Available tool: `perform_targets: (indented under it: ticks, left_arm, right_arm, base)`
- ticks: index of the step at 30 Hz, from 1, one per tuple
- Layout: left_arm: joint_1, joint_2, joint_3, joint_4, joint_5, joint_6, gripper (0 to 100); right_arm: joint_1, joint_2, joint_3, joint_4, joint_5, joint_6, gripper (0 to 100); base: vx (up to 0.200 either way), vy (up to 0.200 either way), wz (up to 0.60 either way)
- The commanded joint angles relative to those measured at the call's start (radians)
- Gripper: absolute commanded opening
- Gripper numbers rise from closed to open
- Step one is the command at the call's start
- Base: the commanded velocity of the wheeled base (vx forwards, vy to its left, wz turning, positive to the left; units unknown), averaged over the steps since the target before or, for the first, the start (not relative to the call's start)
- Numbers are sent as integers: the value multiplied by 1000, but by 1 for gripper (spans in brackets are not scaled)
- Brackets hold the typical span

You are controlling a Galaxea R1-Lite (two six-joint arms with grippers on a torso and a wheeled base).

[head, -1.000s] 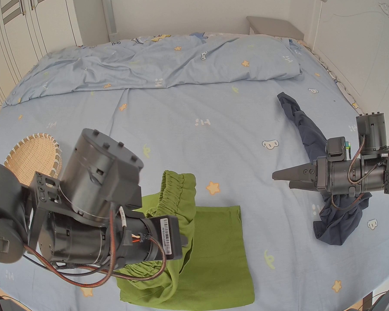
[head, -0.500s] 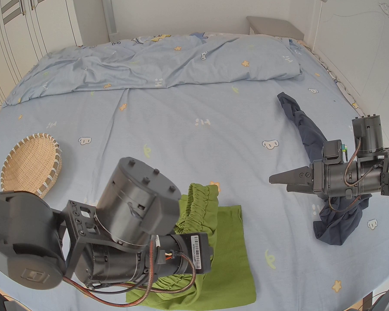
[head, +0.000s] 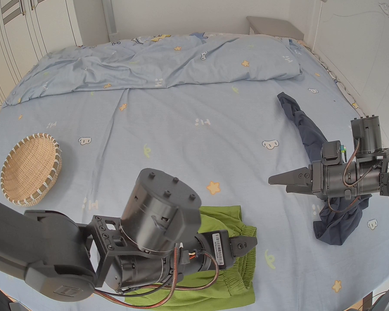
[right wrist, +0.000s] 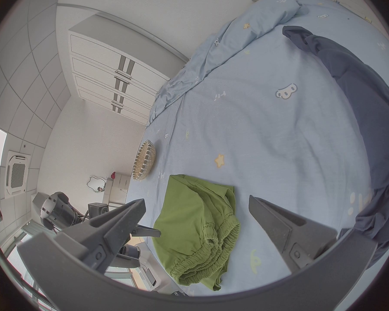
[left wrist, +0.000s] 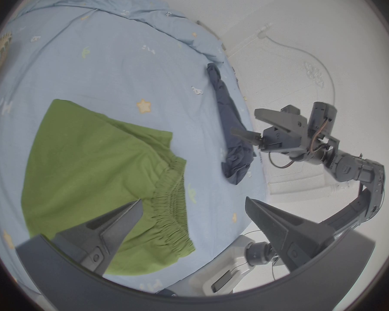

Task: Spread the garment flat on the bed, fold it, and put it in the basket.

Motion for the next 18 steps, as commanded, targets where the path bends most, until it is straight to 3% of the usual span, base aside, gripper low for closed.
perform_targets:
  ticks: [1,3,4,5,6,8,10,11,15,16,18]
  left_arm:
    - [25,13,105,-139,-53,-21,100]
    - [49,2,124,-162,-69,-20,100]
    - [114,-37,177,-205,-122,-20,100]
    - [114,-37,177,-205,-122,-20,100]
    - [154,-55,214,-222,-169,-18,100]
    - [316,-76,292,-266,-335,-10,100]
    - [370,-81,321,-279,-385,-7,100]
    - [502,-76,381,-314,-502,13,100]
    - [717,-20,459,-418,-629,99,100]
    - [717,-20,459,-418,-629,99,100]
    - [807,20,515,-499,-688,154,100]
  right_arm:
    - [1,-1,2,-2,0,0,100]
    - [1,-4,2,-2,0,-2,100]
    - [3,-10,4,-2,2,0,100]
    - [3,-10,4,-2,2,0,100]
    - [7,-16,4,-2,2,0,100]
    - [11,-58,7,1,5,1,100]
    - [11,-73,7,3,8,4,100]
    - [17,-98,10,4,14,7,100]
    - [87,-125,21,41,14,7,100]
    - [87,-125,21,41,14,7,100]
    - [176,-119,51,52,7,1,100]
  base:
    - [0,0,0]
    - [0,0,0]
    - [0,0,0]
    - [0,0,0]
    - [0,0,0]
    - [0,0,0]
    - [0,0,0]
    - [0,0,0]
    - [0,0,0]
    - [0,0,0]
    - [0,0,0]
